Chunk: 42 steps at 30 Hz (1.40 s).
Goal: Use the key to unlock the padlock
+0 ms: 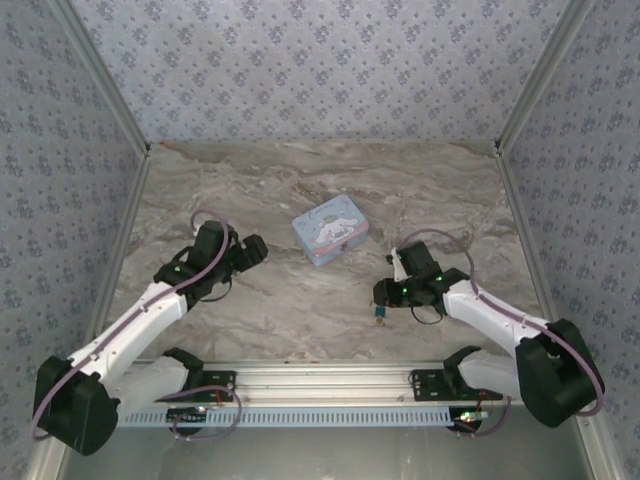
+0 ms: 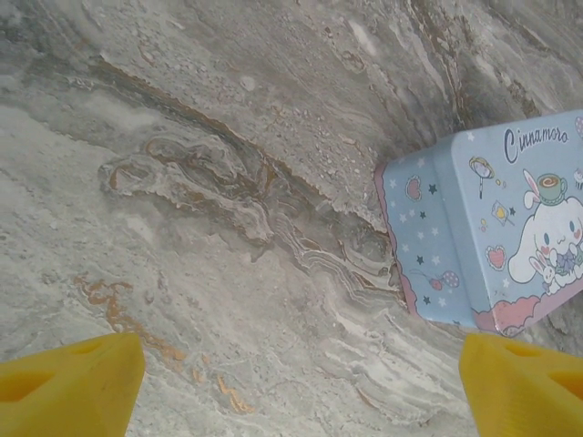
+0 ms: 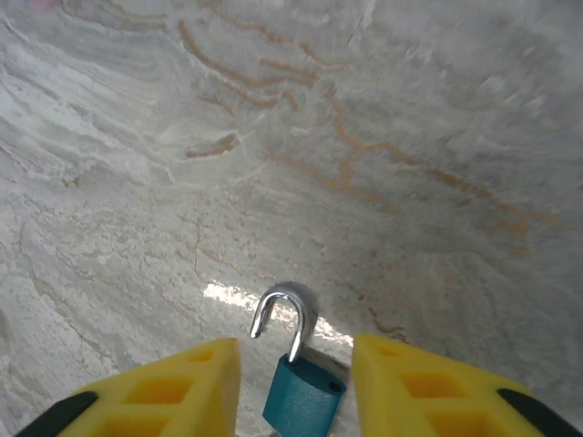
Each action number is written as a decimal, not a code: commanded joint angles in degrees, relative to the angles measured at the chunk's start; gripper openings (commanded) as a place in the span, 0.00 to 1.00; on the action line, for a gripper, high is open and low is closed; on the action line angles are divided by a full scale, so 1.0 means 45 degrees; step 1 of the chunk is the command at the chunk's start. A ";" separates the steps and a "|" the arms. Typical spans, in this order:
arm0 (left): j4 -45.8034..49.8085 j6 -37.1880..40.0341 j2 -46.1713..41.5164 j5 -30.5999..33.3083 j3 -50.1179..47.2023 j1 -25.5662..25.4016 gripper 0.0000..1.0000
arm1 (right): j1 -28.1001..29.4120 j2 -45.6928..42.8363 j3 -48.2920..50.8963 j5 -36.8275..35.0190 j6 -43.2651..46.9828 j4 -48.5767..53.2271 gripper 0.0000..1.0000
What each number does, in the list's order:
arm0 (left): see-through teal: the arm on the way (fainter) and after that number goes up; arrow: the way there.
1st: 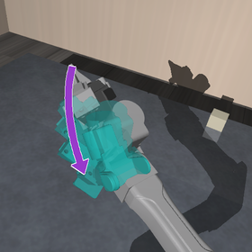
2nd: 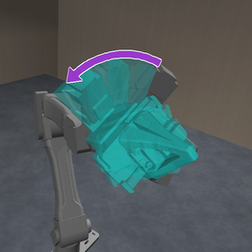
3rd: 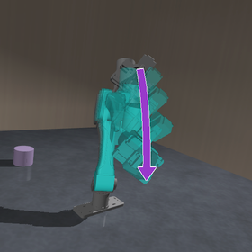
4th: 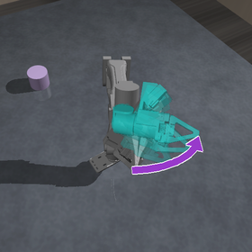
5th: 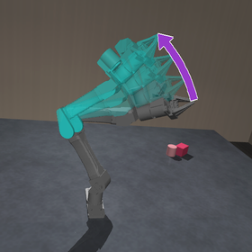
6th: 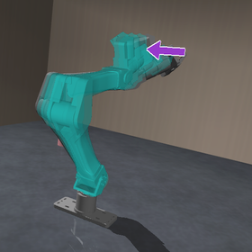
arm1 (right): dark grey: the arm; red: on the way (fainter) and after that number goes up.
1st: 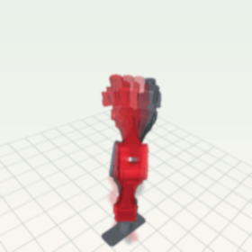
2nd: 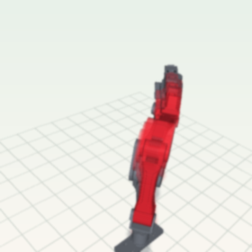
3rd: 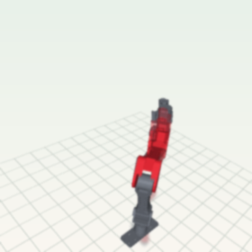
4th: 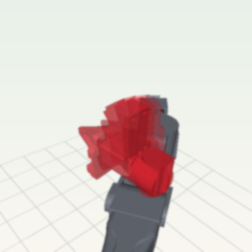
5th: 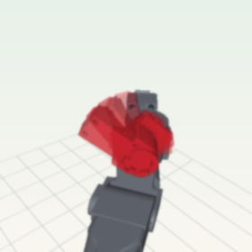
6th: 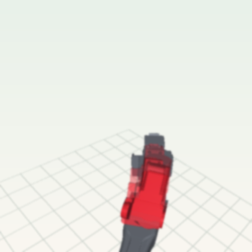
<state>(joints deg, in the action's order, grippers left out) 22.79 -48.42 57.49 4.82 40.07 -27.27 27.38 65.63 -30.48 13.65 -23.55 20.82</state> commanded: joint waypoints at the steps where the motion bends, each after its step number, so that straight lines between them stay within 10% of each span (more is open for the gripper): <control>1: 0.0562 0.0453 -0.0461 0.0752 0.0189 0.0256 0.90 | -0.0671 -0.0921 -0.0672 -0.0394 0.0348 0.0523 0.43; 8: 0.0920 0.2434 -0.1406 0.3420 0.0779 0.1108 0.97 | -0.2861 -0.2626 -0.1104 -0.0781 0.0983 0.0171 0.60; 15: -0.3071 0.6498 -0.2910 0.5962 -0.1291 0.1898 0.98 | -0.6149 -0.2864 -0.0444 -0.1310 0.1521 -0.2226 0.80; 31: -0.8464 0.9164 -0.0633 0.3483 -0.4498 0.4576 0.98 | -0.7363 0.1819 0.3585 -0.2418 0.4198 -1.5634 1.00; 42: -1.2413 1.0436 0.2319 0.1348 -0.4877 0.5102 0.98 | -0.6687 0.4879 0.3243 -0.2409 0.5409 -1.7881 1.00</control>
<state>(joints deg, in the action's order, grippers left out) -24.73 -4.21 65.84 14.72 18.90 -4.80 -2.85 88.27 -15.27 2.83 -1.41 -55.68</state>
